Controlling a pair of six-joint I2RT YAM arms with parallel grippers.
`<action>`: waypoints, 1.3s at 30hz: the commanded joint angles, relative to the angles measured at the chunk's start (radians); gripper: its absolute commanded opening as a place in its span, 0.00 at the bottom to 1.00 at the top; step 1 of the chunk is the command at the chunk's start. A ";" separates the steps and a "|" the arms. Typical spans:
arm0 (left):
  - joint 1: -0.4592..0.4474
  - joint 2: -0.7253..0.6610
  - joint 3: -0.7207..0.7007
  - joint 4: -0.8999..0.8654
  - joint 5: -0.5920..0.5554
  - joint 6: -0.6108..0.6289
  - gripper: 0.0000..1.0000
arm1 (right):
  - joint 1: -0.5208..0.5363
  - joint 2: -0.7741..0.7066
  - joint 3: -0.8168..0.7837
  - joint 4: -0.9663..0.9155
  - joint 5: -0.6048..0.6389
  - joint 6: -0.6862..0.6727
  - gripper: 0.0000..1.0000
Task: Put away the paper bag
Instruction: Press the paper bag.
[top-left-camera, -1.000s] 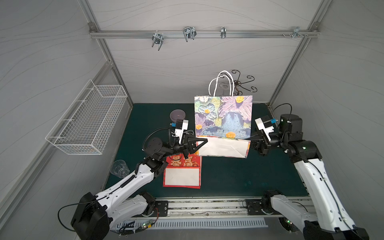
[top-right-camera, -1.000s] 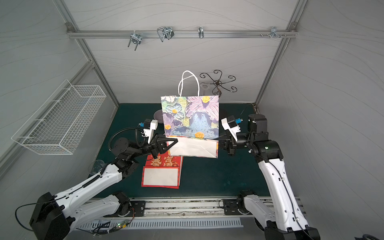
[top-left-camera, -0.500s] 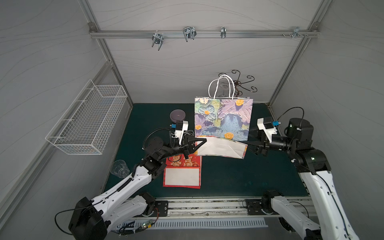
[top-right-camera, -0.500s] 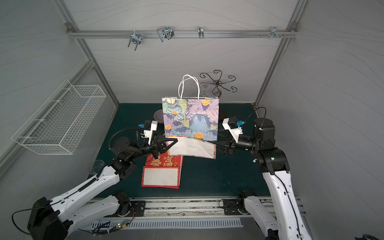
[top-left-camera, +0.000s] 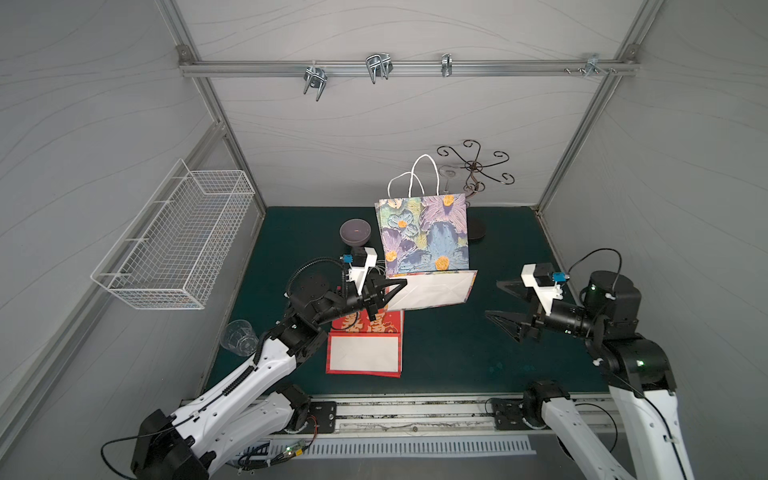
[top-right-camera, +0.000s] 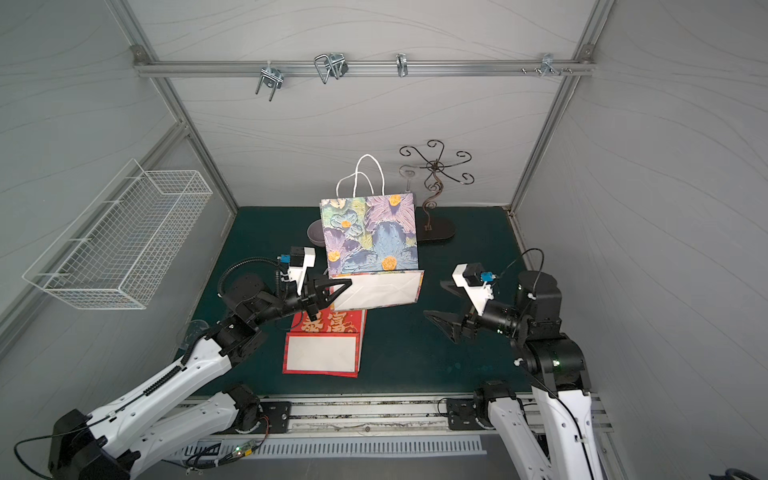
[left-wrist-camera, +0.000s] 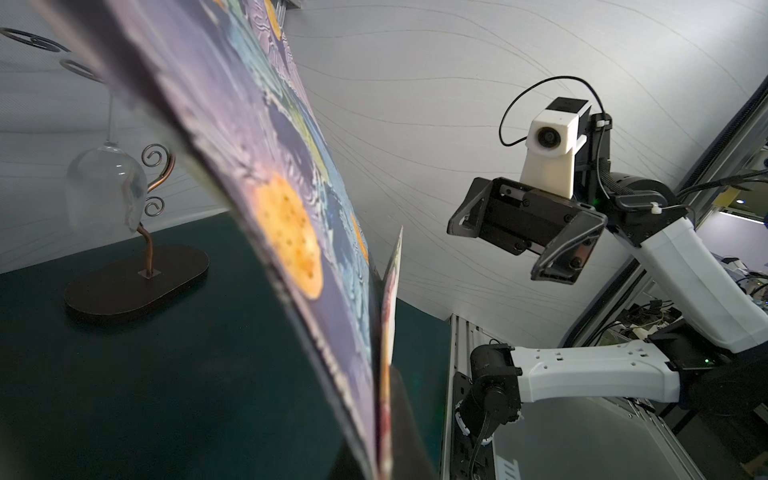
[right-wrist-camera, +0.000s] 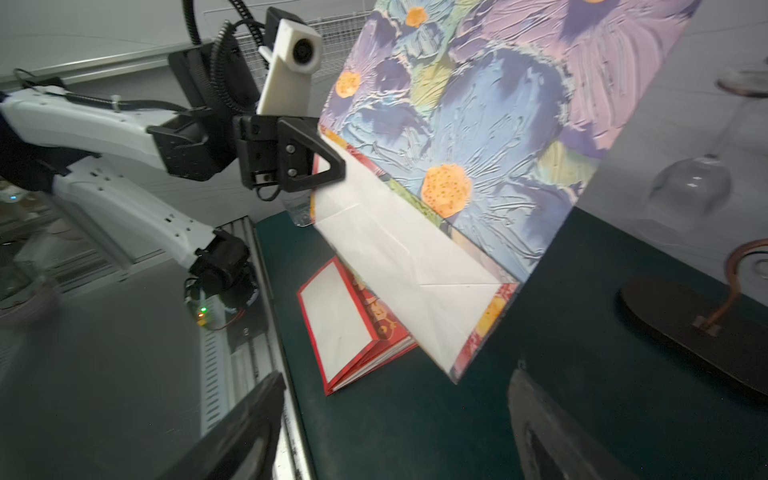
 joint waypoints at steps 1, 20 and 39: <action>0.005 -0.006 0.050 0.088 0.041 -0.022 0.00 | -0.003 0.008 -0.058 0.036 -0.142 0.023 0.87; 0.004 0.059 0.036 0.310 0.149 -0.237 0.00 | 0.058 0.149 -0.135 0.390 -0.228 0.195 0.87; 0.003 0.070 0.071 0.325 0.177 -0.286 0.00 | 0.108 0.197 -0.057 0.507 -0.310 0.311 0.80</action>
